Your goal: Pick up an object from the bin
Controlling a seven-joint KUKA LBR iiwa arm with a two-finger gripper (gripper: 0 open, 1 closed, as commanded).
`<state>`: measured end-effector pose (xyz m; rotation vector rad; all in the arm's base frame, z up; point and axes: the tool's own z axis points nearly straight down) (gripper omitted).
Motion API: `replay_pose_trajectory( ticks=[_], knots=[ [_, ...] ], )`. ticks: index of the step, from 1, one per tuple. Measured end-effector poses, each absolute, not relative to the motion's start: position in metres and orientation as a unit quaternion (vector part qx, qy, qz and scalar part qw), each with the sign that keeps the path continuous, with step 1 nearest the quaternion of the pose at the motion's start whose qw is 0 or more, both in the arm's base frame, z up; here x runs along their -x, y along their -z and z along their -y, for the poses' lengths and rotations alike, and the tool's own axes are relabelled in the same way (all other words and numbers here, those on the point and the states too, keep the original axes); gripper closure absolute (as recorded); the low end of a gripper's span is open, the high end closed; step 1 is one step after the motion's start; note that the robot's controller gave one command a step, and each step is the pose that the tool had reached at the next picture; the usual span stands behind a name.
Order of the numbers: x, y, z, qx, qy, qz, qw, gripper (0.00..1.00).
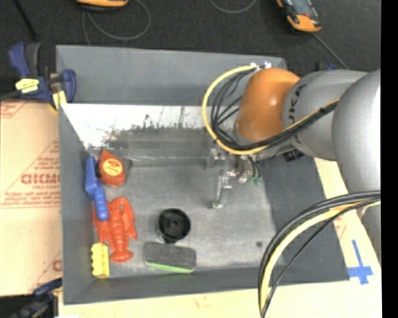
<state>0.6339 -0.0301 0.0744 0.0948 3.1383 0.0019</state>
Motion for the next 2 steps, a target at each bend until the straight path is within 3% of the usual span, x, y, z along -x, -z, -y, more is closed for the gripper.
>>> replay_pose_trajectory(
  ticks=[1,2],
  knots=[
    [-0.597,-0.071,-0.007,0.048,0.001,-0.999,0.002,0.00],
    [-0.560,-0.071,-0.030,0.045,-0.001,-0.999,0.001,0.00]
  ],
)
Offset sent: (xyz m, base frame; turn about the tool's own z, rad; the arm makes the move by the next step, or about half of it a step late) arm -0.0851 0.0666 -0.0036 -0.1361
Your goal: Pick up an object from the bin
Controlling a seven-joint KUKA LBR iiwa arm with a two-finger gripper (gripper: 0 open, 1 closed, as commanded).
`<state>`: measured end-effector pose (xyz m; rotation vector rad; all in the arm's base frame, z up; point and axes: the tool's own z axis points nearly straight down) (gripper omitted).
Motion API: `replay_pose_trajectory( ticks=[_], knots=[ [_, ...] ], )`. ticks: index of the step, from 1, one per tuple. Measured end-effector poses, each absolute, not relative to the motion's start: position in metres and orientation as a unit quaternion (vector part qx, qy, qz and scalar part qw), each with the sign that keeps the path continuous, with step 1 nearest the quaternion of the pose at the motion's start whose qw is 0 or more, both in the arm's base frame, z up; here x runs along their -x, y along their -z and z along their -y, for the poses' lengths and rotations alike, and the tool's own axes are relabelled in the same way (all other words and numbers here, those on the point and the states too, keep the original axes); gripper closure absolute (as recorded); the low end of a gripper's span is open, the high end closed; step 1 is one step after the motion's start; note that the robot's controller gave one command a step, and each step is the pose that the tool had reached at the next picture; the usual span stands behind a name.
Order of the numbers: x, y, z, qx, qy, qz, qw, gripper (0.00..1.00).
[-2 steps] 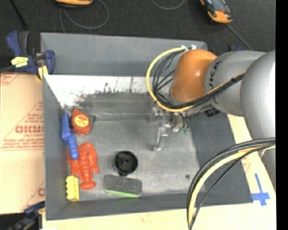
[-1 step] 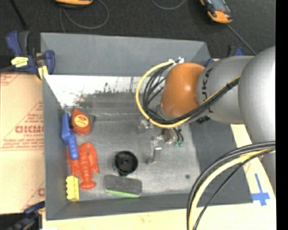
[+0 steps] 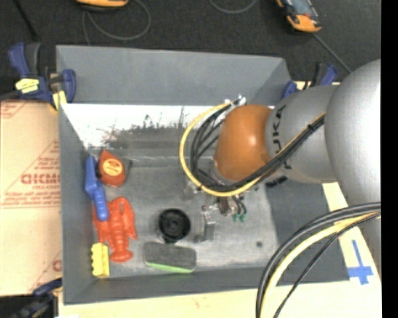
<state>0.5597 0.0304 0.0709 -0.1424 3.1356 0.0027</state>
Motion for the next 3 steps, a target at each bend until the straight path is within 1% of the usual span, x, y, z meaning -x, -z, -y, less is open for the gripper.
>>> replay_pose_trajectory(
  ticks=[1,2,3],
  knots=[
    [-0.548,-0.073,-0.057,0.102,0.000,-0.995,0.001,0.00],
    [-0.547,-0.073,-0.062,0.128,0.000,-0.992,0.001,0.00],
    [-0.527,-0.112,-0.060,0.186,0.000,-0.983,-0.001,0.00]
  ],
)
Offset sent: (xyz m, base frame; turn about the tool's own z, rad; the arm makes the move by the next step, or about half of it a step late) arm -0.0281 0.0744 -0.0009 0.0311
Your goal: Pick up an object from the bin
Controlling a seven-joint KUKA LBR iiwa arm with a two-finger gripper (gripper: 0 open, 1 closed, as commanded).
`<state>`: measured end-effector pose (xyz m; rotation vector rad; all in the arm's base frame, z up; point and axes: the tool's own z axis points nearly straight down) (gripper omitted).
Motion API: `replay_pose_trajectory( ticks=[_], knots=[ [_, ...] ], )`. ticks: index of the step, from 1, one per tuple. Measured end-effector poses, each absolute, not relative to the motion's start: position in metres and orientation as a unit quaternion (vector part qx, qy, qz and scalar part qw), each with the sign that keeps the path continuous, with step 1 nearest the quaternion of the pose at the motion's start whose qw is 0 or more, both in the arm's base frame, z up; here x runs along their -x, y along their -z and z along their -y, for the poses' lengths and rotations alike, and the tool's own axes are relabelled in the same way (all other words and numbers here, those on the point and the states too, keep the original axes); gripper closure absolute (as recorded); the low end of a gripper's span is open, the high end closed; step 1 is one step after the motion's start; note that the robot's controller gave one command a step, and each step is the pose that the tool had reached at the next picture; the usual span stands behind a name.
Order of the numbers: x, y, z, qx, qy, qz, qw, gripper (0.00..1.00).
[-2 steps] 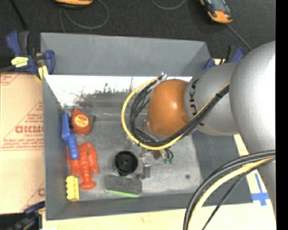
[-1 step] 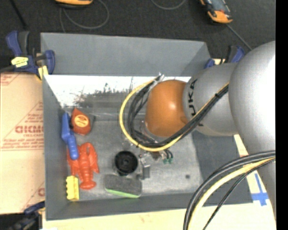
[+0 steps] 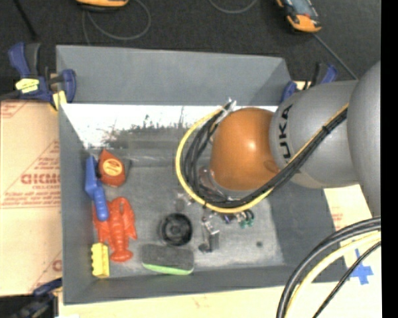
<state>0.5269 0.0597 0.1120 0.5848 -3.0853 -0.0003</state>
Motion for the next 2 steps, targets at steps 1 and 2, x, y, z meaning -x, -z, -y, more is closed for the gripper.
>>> replay_pose_trajectory(
  ticks=[1,2],
  knots=[
    [-0.534,-0.116,-0.067,-0.192,0.000,0.981,-0.006,0.00],
    [-0.519,-0.090,-0.083,-0.237,0.000,0.972,-0.001,0.00]
  ],
)
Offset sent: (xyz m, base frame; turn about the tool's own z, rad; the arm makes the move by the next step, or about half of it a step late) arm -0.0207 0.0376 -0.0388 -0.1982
